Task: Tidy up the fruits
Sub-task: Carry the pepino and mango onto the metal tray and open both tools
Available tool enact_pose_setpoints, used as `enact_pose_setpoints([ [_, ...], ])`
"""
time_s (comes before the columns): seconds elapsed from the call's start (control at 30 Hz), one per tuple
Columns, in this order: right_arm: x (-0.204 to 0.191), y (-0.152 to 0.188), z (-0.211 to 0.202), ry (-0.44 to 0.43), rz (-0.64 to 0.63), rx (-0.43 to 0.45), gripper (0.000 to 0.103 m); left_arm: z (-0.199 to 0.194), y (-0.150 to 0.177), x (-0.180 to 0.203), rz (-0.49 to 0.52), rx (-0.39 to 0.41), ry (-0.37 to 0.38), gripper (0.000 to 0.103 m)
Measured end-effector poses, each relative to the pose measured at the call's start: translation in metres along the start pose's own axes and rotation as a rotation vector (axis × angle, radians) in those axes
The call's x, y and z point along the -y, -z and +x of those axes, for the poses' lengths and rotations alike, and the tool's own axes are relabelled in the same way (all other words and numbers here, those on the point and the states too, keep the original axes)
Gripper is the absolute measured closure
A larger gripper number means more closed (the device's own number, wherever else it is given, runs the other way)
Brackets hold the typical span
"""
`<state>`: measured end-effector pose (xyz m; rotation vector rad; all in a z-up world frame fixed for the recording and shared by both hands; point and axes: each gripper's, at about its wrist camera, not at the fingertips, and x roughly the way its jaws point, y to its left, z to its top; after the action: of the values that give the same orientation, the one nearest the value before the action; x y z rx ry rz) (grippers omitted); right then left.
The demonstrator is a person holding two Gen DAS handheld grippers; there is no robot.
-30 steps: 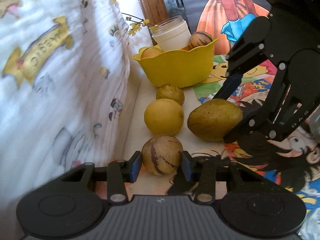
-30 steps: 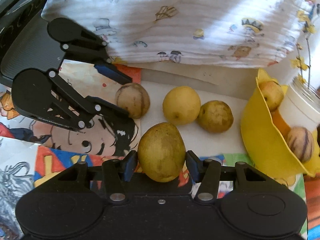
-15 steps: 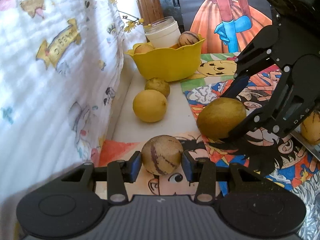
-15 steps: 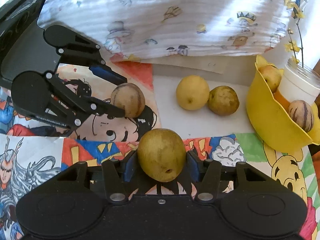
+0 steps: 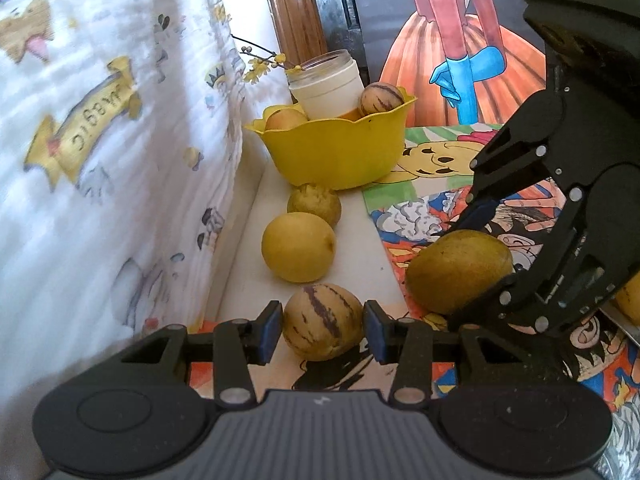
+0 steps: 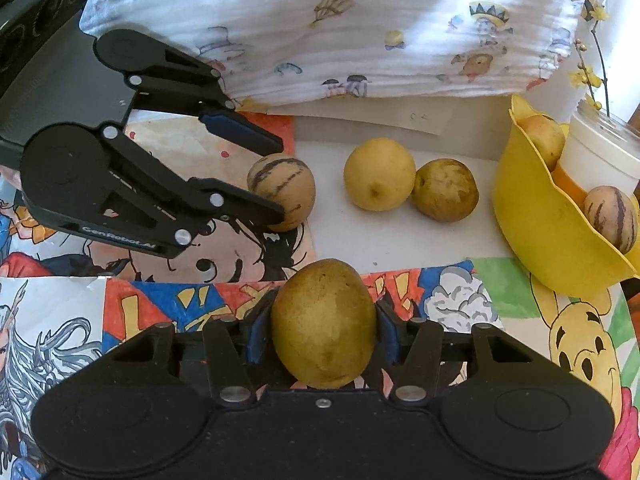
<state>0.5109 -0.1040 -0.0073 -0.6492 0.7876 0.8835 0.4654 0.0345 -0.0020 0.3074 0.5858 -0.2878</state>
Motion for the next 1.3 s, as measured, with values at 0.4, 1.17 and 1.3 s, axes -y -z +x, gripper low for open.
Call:
enact_pose_setpoints([
  [0.4,0.003,0.004,-0.003,-0.003,0.022,0.017,0.047,0.016,-0.003,0.011,0.073,-0.013,-0.058,0.051],
  [1.17,-0.033,0.046,-0.128,0.023,0.165,0.117,0.048,-0.081,-0.01,0.032,-0.222,0.064,0.097,0.055],
  [1.3,-0.045,0.072,-0.164,0.04,0.199,0.135,0.048,-0.112,-0.016,0.062,-0.212,0.098,0.129,0.055],
])
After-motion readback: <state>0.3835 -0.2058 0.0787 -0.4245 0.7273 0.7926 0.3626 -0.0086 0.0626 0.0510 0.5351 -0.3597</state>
